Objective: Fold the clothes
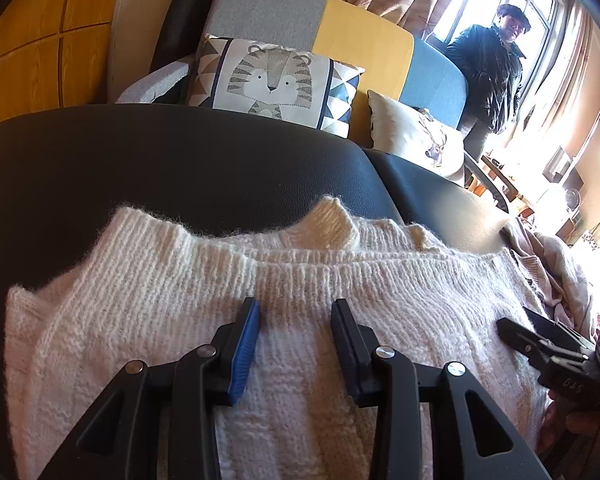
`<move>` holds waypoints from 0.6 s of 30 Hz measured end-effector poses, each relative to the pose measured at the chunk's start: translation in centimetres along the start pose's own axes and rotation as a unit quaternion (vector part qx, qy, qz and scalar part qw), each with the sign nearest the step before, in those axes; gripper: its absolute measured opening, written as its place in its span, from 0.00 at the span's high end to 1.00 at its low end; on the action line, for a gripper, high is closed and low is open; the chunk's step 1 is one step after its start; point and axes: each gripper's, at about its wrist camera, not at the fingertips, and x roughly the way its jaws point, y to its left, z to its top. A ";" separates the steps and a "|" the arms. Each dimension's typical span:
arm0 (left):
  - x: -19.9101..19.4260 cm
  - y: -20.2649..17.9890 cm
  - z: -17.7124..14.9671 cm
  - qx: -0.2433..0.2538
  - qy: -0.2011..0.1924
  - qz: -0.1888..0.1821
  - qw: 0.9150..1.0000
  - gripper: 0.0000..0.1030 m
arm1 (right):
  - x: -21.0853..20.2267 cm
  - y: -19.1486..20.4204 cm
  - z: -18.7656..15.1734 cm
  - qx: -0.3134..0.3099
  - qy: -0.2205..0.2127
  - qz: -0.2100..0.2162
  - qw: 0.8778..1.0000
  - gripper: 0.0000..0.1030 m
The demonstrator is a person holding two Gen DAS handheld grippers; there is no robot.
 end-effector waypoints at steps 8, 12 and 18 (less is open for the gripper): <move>-0.2 -0.2 0.5 0.001 0.015 0.005 1.000 0.64 | 0.1 -0.1 0.0 -0.006 -0.004 0.001 1.000 0.09; -1.8 -0.2 0.8 -0.008 -0.007 0.012 1.000 0.64 | 0.1 -0.1 0.1 -0.006 -0.001 0.005 1.000 0.09; -2.2 -1.2 0.6 -0.012 0.005 -0.009 1.000 0.64 | -2.2 -1.3 1.2 0.024 -0.005 0.046 0.999 0.07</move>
